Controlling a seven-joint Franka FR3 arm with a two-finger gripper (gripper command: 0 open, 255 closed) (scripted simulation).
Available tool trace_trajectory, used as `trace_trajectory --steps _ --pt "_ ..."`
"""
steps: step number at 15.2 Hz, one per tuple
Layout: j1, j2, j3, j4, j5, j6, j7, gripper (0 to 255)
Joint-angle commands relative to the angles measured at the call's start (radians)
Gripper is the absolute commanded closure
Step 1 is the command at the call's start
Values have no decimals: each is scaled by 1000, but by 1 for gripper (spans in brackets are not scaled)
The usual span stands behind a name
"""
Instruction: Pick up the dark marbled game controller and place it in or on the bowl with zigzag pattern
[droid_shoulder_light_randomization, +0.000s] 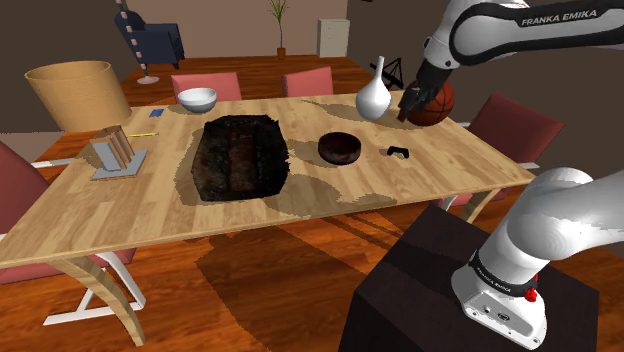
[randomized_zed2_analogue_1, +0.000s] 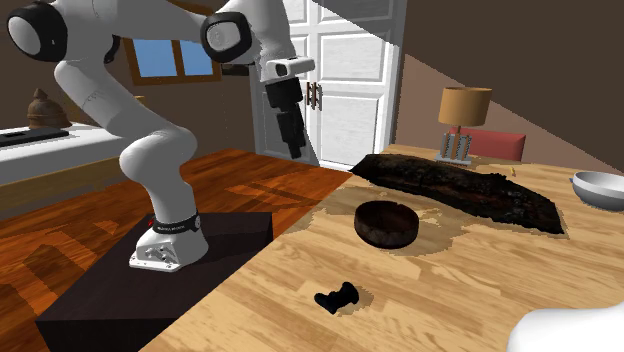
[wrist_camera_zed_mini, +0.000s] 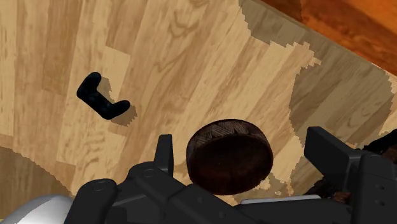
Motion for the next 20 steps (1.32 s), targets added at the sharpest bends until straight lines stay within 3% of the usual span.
trace_trajectory --steps 1,12,18,20 --pt "-10 42 -27 -18 -21 62 -28 0" --pt "-47 351 -204 -43 -94 405 -204 0" --pt "-29 580 -308 13 -32 582 -348 0" --pt "-26 604 -314 15 -16 602 -362 0"
